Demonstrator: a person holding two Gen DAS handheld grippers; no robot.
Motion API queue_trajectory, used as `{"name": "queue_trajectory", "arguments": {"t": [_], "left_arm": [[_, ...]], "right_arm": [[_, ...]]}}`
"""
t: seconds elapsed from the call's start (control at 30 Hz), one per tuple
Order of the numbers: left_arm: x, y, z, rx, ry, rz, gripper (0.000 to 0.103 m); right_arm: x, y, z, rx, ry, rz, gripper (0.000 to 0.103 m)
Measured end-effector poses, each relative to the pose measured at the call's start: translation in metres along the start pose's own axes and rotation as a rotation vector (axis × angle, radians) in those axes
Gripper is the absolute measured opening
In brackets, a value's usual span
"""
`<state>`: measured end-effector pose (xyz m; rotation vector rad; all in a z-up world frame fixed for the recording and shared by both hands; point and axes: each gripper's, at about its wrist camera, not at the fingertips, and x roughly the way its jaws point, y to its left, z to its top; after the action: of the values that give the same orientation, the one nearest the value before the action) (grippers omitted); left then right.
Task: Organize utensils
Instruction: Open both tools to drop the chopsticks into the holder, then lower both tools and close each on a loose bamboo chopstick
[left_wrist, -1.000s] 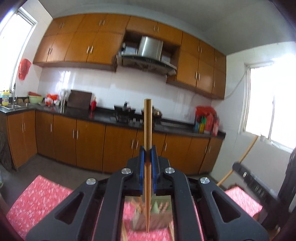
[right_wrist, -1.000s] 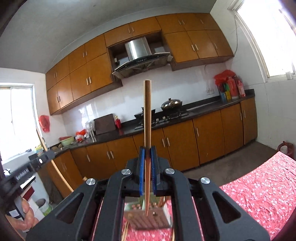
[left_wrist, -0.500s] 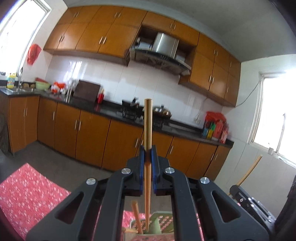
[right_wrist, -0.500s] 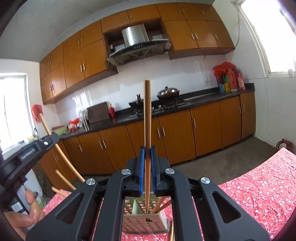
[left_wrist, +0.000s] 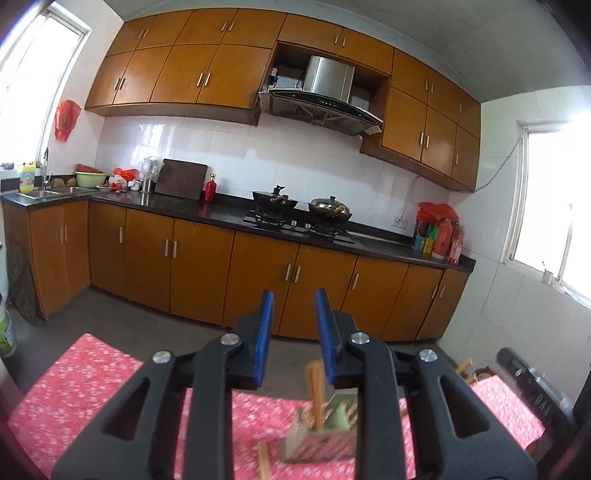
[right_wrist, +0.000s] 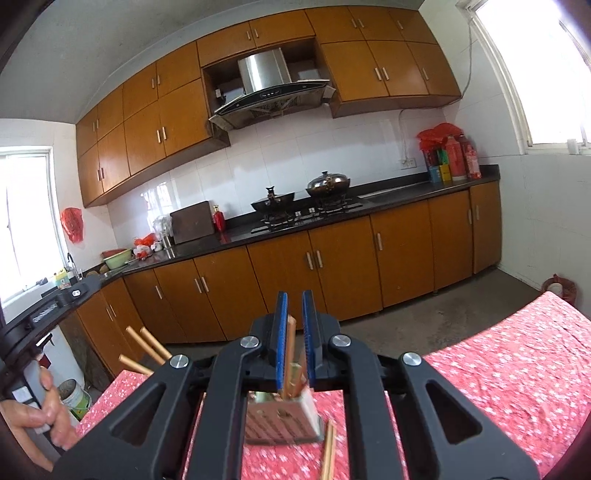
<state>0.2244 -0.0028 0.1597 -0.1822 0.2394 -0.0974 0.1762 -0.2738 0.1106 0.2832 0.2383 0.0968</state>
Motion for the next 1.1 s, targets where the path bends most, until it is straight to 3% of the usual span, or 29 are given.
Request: {"name": "queue_trajectory", "arguments": {"t": [0.13,0.3,0.47,0.6,0.97,1.1], "left_arm": [[-0.027,0.022,-0.027,0.028,0.075,0.032,0.038],[-0.024,0.049,-0.092,0.081,0.273,0.076,0.038],[-0.009,0.067,-0.161,0.059,0.495,0.079,0.038],[-0.006,0.077,-0.189,0.034,0.574,0.073,0.038],[0.002,0.056,-0.210,0.072,0.640,0.017,0.038],[0.006,0.050,-0.218,0.071,0.668,-0.014,0.038]], "right_arm": [[-0.020,-0.018,-0.020,0.023,0.077,-0.035,0.010],[-0.008,-0.040,-0.090,0.025,0.326,-0.069,0.010],[0.019,-0.040,-0.165,0.049,0.558,-0.025,0.009],[0.038,-0.032,-0.202,0.082,0.677,0.012,0.009],[0.050,-0.021,-0.211,-0.005,0.688,-0.050,0.009],[0.051,-0.025,-0.212,-0.030,0.704,-0.034,0.010]]}}
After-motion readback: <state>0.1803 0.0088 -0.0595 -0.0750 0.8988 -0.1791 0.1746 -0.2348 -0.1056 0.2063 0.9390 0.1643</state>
